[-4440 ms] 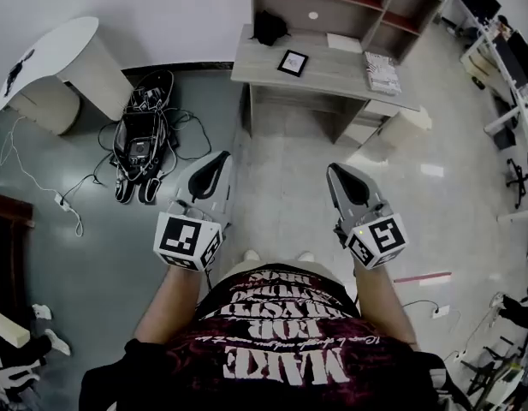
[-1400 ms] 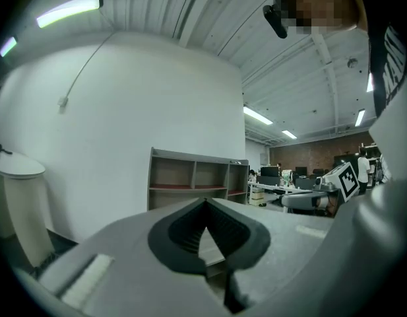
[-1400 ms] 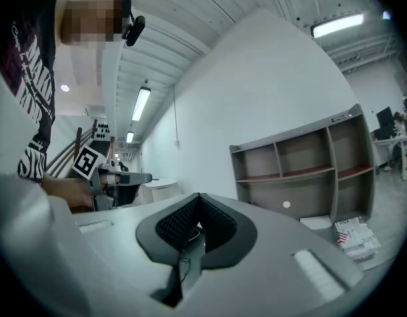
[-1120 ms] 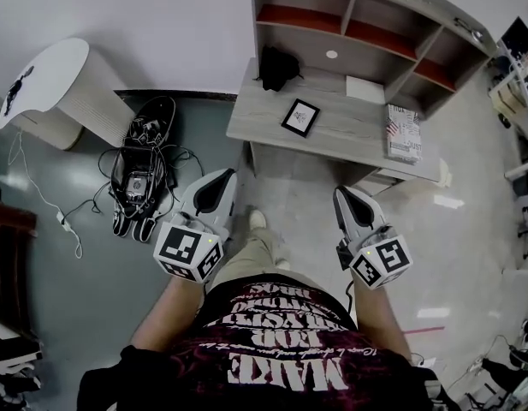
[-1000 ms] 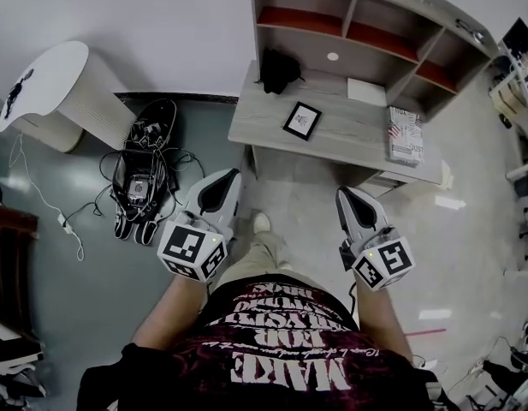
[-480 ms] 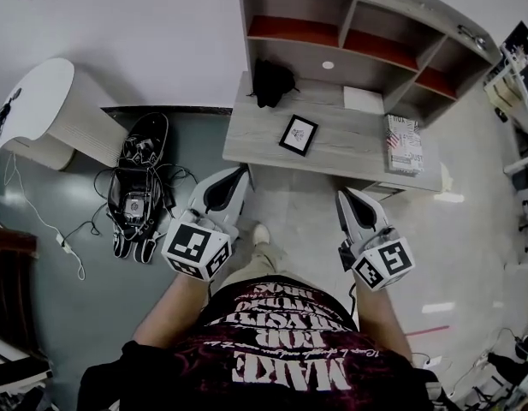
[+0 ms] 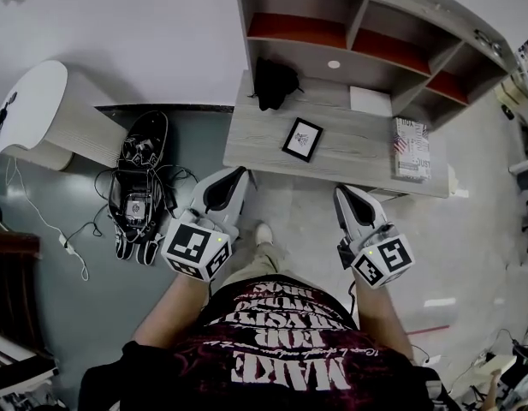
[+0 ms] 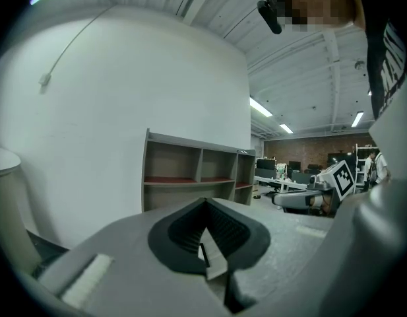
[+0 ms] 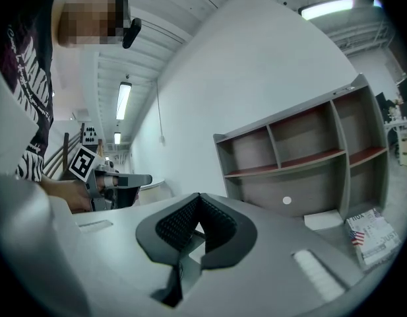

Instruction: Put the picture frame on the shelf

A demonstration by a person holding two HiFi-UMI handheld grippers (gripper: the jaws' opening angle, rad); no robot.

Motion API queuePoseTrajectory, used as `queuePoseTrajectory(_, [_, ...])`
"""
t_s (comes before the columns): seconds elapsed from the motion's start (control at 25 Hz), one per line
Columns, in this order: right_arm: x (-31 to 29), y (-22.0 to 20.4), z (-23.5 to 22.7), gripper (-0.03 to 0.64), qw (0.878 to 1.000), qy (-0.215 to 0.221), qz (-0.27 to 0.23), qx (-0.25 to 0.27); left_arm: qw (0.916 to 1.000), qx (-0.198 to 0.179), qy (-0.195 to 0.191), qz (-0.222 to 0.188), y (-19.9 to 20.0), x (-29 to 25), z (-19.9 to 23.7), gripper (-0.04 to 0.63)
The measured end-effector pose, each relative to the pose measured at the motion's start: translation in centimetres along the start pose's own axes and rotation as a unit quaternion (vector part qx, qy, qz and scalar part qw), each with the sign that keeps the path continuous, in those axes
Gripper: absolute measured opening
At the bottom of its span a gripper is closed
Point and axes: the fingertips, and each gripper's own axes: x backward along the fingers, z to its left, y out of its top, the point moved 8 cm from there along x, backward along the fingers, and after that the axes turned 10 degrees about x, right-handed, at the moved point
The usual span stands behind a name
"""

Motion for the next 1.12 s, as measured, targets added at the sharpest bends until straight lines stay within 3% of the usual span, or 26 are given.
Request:
queuePoseTrajectory(0.56, [-4.5,1.2,-2.1,0.025,1.0,-0.013,0.017,-0.002,0.999,-0.002,-0.044,0.003,2.2,-5.2,2.9,0.005])
queuePoseTrajectory(0.92, [-9.4,4.1,-2.1,0.025,0.999,-0.022,0.019,0.03,0.9966,0.005,-0.08,-0.016,4.6,-7.9,7.3,0.005])
queuePoseTrajectory(1.12, [-11.4,4.4,-1.6,0.026,0.999,-0.019,0.029,0.039,0.9963,0.012,-0.081,-0.025,5.3,-8.4,9.5,0.005])
